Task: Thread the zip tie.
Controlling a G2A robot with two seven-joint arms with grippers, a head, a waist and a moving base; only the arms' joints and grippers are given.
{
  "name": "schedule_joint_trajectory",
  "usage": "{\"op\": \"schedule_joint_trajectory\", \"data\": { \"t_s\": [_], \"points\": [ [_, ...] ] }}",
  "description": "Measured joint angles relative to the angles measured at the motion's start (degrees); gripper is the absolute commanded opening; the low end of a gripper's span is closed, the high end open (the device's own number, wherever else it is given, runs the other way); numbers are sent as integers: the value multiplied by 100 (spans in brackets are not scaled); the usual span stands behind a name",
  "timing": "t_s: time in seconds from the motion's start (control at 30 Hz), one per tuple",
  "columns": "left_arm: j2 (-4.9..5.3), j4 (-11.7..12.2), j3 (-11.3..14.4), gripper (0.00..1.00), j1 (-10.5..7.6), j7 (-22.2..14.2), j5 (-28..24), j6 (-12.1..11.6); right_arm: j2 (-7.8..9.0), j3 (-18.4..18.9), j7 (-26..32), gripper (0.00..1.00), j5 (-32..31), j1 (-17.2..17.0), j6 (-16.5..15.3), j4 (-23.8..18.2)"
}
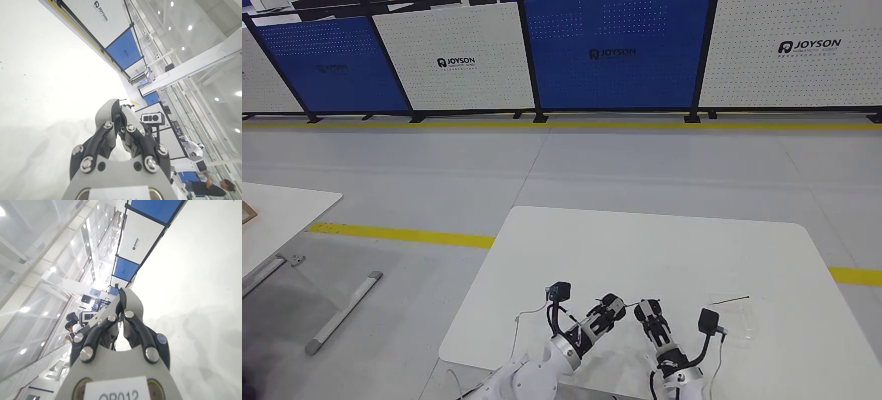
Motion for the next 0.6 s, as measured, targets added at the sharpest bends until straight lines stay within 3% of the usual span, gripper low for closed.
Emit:
{"op": "schedule_joint_trajectory", "data": {
  "t_s": [0.03, 0.27, 0.43, 0.6],
  "points": [
    [-2, 0, -8, 0, 1, 18, -41, 16, 3, 7, 16, 100, 6, -8, -41, -4],
    [-18, -34, -104, 0, 52, 105, -548, 48, 26, 84, 23, 100, 27, -105, -289, -71],
    [10, -326, -402, 0, 247, 131, -1109, 29, 37, 81, 29, 100, -92, -152, -289, -136],
    [73, -665, -707, 0, 528, 38, -1202, 44, 48, 139, -8, 100, -4, -200, -440, -205]
  ]
}}
